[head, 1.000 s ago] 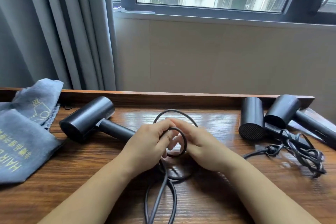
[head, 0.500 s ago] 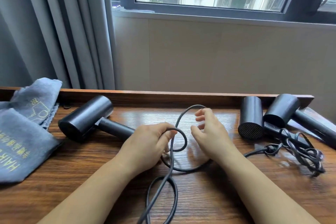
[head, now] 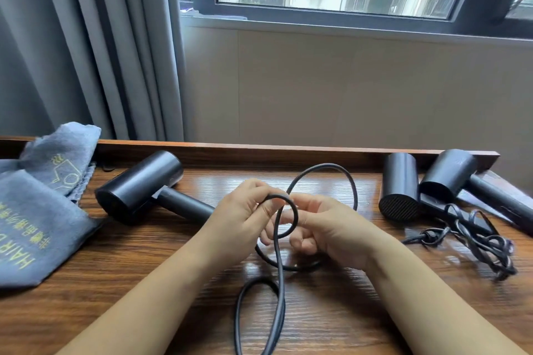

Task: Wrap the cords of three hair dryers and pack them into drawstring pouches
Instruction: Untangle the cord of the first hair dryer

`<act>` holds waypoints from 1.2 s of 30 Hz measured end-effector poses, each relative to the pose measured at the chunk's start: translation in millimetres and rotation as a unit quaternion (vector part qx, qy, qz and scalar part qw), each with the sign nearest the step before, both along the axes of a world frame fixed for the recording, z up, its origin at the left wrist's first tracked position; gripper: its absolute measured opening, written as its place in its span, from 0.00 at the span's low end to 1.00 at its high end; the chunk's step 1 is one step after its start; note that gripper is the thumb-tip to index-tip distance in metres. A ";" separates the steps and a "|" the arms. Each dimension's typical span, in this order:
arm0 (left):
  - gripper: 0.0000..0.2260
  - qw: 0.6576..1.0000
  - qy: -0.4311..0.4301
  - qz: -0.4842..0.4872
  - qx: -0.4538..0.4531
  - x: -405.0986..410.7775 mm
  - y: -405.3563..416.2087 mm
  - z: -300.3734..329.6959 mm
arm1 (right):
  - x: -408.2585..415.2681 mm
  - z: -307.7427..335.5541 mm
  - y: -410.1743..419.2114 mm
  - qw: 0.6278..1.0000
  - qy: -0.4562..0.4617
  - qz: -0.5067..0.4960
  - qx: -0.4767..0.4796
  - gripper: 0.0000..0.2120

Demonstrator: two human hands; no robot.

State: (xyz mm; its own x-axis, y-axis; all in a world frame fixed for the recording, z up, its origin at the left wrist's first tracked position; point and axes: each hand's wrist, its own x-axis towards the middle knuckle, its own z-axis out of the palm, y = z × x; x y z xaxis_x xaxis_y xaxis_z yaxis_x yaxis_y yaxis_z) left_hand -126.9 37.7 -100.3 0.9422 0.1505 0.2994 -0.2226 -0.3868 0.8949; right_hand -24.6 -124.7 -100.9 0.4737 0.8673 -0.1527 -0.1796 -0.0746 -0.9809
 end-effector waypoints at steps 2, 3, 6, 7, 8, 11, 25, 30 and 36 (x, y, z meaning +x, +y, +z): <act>0.10 0.998 -0.016 0.007 0.064 -2.0 -0.2 -0.2 | -2.9 -1.2 1.3 1.000 -0.015 0.006 -0.026 0.10; 0.10 0.995 -0.023 0.008 0.098 -2.5 -0.5 0.5 | -4.1 -1.8 2.1 0.999 -0.029 0.007 -0.037 0.09; 0.11 0.992 -0.025 -0.006 0.120 -3.8 -2.6 2.8 | -6.4 -2.0 4.3 0.999 -0.034 -0.015 -0.037 0.05; 0.11 0.993 -0.026 -0.015 0.112 -3.5 -2.8 2.6 | -6.4 0.3 5.3 0.999 -0.014 -0.041 -0.028 0.05; 0.12 0.994 -0.023 -0.025 0.103 -3.7 -2.7 2.2 | -4.6 3.1 6.7 0.996 0.014 -0.085 -0.017 0.05; 0.12 0.996 0.001 -0.065 0.057 -4.0 -4.0 1.5 | 6.5 10.0 7.2 0.954 0.128 -0.263 0.065 0.08; 0.13 0.988 0.003 -0.103 -0.115 -9.5 -5.3 14.1 | 33.1 8.2 -5.3 0.867 0.248 -0.389 0.190 0.16; 0.13 0.989 -0.026 -0.011 -0.145 -4.3 0.1 8.9 | 14.8 7.9 5.7 0.918 0.101 -0.380 0.043 0.14; 0.12 0.986 -0.013 0.005 -0.168 -2.8 -0.6 7.5 | 7.3 7.0 -4.9 0.862 -0.311 -0.385 -0.106 0.14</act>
State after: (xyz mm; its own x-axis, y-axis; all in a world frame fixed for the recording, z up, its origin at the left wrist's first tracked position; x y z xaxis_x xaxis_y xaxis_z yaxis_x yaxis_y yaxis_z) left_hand -129.7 37.1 -92.8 0.9328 0.2551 0.2544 -0.2441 -0.0718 0.9671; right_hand -17.3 -129.5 -93.9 0.9438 0.2437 0.2231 0.3012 -0.3570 -0.8842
